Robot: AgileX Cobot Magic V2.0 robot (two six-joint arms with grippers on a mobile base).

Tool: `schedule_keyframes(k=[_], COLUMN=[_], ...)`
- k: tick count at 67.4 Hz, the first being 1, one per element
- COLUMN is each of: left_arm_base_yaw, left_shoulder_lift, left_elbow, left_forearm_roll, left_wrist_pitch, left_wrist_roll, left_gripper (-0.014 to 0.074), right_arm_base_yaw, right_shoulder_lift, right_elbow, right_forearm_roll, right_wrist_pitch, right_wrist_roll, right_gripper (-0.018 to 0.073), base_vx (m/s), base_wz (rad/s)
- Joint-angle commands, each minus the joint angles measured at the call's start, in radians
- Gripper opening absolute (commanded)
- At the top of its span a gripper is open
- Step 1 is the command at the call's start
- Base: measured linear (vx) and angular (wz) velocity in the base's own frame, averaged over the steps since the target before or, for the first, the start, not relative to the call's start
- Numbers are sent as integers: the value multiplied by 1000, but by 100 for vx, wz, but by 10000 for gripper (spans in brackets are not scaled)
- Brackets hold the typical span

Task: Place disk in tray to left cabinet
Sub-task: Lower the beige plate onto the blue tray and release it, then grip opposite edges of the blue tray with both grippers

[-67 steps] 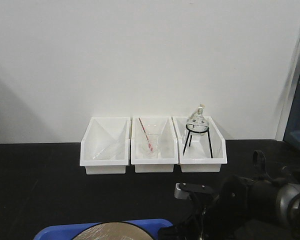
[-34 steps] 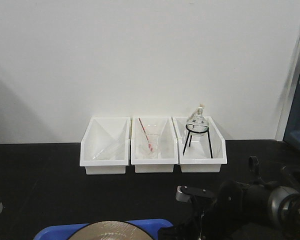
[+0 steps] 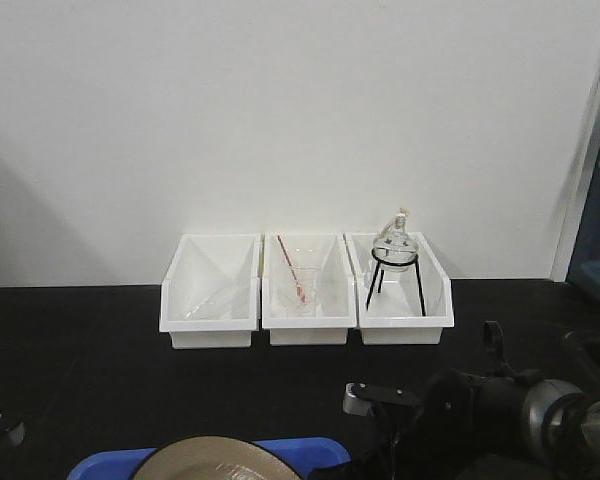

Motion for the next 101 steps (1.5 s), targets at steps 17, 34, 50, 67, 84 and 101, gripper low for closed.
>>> schedule_keyframes(k=[17,34,50,67,84,101], left_arm_base_yaw=[-5,-5,-5,-5,-5,-5], left_shoulder_lift=[-31,-31,-31,-31,6,73], left_elbow=[-28,-28,-28,-28,-28,-28], left_forearm_roll=[-36,-36,-36,-47,-92,-177], left_wrist_pitch=[-25,-10,-8,-32,-23,-17], left_wrist_roll=[4,4,5,48,58,110], left_gripper=[415,415,415,415,415,415], right_arm_base_yaw=[-1,-13,-58,4,40,43], right_shoulder_lift=[-135,-122,-92,-41,-22,-22], right_elbow=[-49,-52,-52,-52,-52,-52], right_forearm_roll=[-3,-133,-129,-91,-66,-20], right_wrist_pitch=[-5,34,51,30,22,28], right_wrist_roll=[-8,74,70,66,67,66], right_gripper=[480,480,480,480,472,405], base_vx=[0,0,0,0,0,0], base_wz=[0,0,0,0,0,0])
